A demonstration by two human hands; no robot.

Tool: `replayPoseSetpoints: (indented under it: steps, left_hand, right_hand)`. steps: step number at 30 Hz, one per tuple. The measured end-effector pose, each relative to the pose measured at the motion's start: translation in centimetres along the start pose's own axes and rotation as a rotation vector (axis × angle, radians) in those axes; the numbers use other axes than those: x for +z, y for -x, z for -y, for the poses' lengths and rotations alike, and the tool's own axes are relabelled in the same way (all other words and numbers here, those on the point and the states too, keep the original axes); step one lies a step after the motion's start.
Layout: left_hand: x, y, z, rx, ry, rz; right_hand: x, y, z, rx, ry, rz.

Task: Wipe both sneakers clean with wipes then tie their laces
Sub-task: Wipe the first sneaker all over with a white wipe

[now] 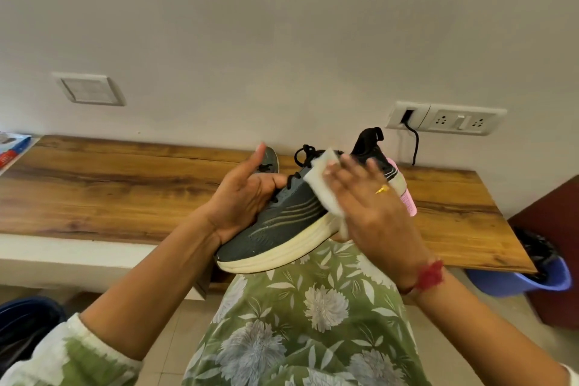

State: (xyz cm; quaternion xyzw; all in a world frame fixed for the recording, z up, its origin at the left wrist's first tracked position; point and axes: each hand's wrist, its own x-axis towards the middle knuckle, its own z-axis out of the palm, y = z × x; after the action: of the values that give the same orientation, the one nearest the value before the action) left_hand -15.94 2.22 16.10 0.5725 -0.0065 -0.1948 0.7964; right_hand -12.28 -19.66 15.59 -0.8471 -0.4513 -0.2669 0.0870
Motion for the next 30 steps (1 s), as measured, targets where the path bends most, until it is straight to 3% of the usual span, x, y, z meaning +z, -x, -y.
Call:
replayPoseSetpoints:
  steps: [2, 7, 11, 16, 20, 24, 28, 30]
  left_hand:
    - [-0.1, 0.0, -0.1, 0.007, 0.038, 0.04]
    - [-0.3, -0.3, 0.1, 0.006, 0.062, 0.076]
    - [-0.2, 0.1, -0.1, 0.008, 0.065, 0.166]
    - [-0.1, -0.1, -0.1, 0.003, 0.042, 0.147]
    - [-0.4, 0.0, 0.0, -0.007, 0.087, 0.162]
    - [-0.3, -0.2, -0.1, 0.007, 0.065, 0.155]
    - [-0.5, -0.3, 0.0, -0.011, 0.08, 0.158]
    - [-0.6, -0.5, 0.1, -0.01, 0.073, 0.144]
  right_hand:
    - [-0.4, -0.6, -0.3, 0.07, -0.007, -0.032]
    - [0.1, 0.3, 1.9, -0.198, -0.002, 0.066]
    - [-0.9, -0.9, -1.0, 0.022, 0.05, -0.007]
    - [0.1, 0.3, 1.5, -0.25, -0.022, 0.124]
    - [-0.5, -0.8, -0.9, -0.062, 0.007, 0.041]
    - [0.0, 0.1, 0.8, -0.278, -0.003, 0.128]
    - [-0.6, -0.7, -1.3, -0.127, 0.039, 0.061]
    - [-0.3, -0.6, -0.1, -0.168, -0.004, 0.084]
